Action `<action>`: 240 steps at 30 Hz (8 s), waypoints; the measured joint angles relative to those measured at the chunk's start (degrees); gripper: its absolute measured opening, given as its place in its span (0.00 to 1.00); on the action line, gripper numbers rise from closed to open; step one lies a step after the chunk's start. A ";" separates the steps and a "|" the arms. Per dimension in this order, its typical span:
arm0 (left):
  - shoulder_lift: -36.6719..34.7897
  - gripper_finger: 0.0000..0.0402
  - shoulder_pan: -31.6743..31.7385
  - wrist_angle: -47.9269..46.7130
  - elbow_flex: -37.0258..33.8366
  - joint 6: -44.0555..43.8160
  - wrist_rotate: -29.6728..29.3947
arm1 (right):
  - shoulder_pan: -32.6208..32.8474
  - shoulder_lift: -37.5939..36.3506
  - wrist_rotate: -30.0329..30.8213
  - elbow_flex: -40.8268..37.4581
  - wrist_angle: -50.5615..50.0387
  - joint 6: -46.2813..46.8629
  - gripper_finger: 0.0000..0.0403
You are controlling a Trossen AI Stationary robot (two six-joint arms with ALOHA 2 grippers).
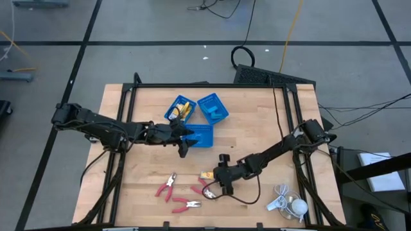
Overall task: Pick & Place School Supplies
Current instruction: Put the yellow crayon box into the top left blue bin, then put the pink hole puncher into the bottom blue bin
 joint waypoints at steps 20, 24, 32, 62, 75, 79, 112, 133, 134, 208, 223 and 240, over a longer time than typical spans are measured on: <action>0.00 0.63 0.68 5.73 -0.04 -6.49 -0.02 | -1.51 -16.05 34.90 -0.20 -7.72 -22.46 0.34; 0.00 0.63 1.73 6.82 -0.04 -6.85 -0.02 | -3.95 -18.55 37.48 -0.11 -2.74 -27.81 0.34; 1.35 0.63 4.40 7.29 -0.04 -6.22 0.29 | -8.39 -18.82 31.37 -0.11 5.69 -36.21 0.34; 3.10 0.10 12.27 15.41 -0.11 1.69 10.39 | -11.65 -19.15 23.93 -2.88 8.42 -17.81 0.44; -5.90 0.09 18.80 -0.96 0.18 3.69 -1.71 | -11.44 -21.00 16.23 -13.59 7.35 -8.69 0.53; -7.79 0.09 21.04 -11.45 0.00 1.26 -4.35 | -11.70 -23.19 16.52 -15.59 8.75 -8.62 0.53; 1.91 0.18 25.45 -22.98 0.00 -9.78 -4.28 | -13.10 -25.68 16.48 -19.96 13.75 -9.74 0.51; 1.48 0.70 34.21 -13.86 0.00 -7.55 -1.37 | -12.99 -25.68 16.43 -19.91 14.34 -9.54 0.50; 1.35 0.71 34.99 -13.92 0.01 -7.50 0.34 | -12.99 -25.68 16.42 -19.91 14.32 -9.52 0.50; 2.06 0.69 -32.74 -32.85 0.39 -58.30 3.76 | -12.97 -25.64 13.42 -19.89 14.95 -9.39 0.50; 16.63 0.51 -37.48 -31.44 0.63 -75.29 13.59 | -13.13 -25.64 13.44 -19.89 23.36 -14.81 0.50; 17.86 0.47 -37.35 -31.11 0.58 -61.20 13.84 | -14.28 -25.64 13.46 -19.89 23.57 -17.52 0.50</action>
